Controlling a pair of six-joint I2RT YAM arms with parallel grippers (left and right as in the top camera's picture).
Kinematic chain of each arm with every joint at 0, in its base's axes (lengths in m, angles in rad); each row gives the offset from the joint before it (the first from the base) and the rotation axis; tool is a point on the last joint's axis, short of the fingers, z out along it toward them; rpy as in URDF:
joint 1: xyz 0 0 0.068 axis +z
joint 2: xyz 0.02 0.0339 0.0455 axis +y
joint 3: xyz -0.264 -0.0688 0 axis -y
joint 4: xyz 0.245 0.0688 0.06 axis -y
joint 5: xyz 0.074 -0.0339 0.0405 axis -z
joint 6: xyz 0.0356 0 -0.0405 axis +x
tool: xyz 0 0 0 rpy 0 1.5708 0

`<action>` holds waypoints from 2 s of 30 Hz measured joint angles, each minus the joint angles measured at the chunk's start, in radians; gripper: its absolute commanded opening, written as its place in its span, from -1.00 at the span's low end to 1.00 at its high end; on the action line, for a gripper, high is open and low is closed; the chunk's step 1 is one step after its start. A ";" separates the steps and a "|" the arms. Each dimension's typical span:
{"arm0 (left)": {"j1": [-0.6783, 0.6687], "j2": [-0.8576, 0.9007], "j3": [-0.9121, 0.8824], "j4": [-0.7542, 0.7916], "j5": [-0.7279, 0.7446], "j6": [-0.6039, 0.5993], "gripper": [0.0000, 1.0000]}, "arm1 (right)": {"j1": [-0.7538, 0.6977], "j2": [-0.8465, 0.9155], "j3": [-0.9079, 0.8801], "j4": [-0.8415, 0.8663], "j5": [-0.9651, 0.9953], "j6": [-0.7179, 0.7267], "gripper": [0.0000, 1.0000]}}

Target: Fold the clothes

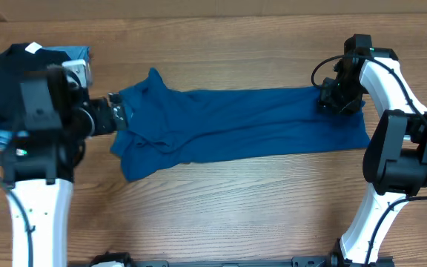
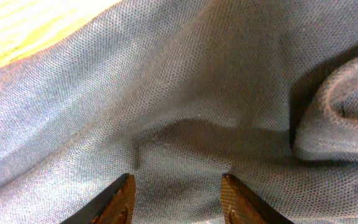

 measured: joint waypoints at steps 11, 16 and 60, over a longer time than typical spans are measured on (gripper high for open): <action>0.000 0.343 -0.213 0.389 0.103 0.000 1.00 | 0.000 0.000 0.000 -0.001 0.000 0.000 -0.03; 0.000 0.460 -0.213 0.405 0.133 0.002 0.96 | 0.000 0.000 0.000 -0.002 0.000 0.000 -0.03; 0.000 0.618 -0.055 0.319 0.124 0.240 0.19 | 0.000 0.000 0.000 -0.010 0.000 0.000 -0.03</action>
